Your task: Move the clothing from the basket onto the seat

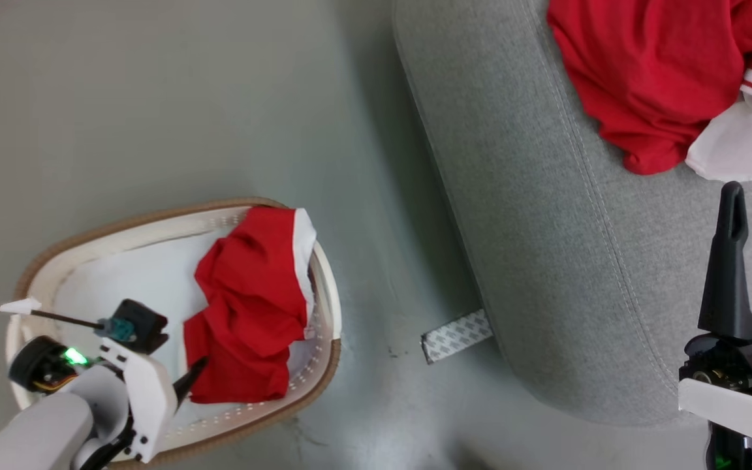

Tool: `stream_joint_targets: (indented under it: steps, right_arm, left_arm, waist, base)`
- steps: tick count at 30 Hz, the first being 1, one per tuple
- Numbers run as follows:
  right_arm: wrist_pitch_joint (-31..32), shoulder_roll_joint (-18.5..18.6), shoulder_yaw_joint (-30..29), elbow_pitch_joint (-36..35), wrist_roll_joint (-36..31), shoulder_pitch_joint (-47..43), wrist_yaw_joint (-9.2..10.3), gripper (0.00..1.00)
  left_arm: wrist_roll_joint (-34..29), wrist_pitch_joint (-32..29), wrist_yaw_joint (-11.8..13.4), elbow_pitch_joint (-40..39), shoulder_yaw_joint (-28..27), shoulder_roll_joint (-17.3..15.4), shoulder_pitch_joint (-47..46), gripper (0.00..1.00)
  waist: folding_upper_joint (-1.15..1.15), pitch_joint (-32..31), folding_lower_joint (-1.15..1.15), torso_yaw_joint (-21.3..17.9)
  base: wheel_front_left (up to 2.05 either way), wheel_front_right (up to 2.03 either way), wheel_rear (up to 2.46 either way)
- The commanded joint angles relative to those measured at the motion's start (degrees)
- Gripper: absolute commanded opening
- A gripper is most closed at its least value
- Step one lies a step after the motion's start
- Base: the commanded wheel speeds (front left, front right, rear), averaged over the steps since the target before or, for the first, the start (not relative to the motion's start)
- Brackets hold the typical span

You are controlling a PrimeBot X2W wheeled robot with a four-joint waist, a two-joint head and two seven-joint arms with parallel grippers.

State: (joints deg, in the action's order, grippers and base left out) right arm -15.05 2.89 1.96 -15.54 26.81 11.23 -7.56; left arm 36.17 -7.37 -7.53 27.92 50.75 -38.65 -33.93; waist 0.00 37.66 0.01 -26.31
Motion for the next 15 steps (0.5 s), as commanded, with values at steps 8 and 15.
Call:
stream_joint_targets:
  steps: [8, 15]
  right_arm:
    - [-0.18, 0.0, 0.66, -4.06, 1.06, -0.17, 0.14, 1.0]
    - [-0.18, -0.01, 0.93, -5.36, 1.07, -1.25, 0.15, 1.0]
  left_arm:
    - [1.06, -3.2, 0.08, 3.53, 2.41, -2.47, -1.91, 1.0]
    - [3.14, -7.92, 0.08, 6.17, 3.84, -1.99, -3.39, 1.0]
  waist:
    - [0.0, 5.42, -0.01, -4.3]
    - [0.0, 6.86, -0.01, -4.53]
  base:
    - [0.0, 0.0, 0.0]
    - [0.0, 0.0, 0.0]
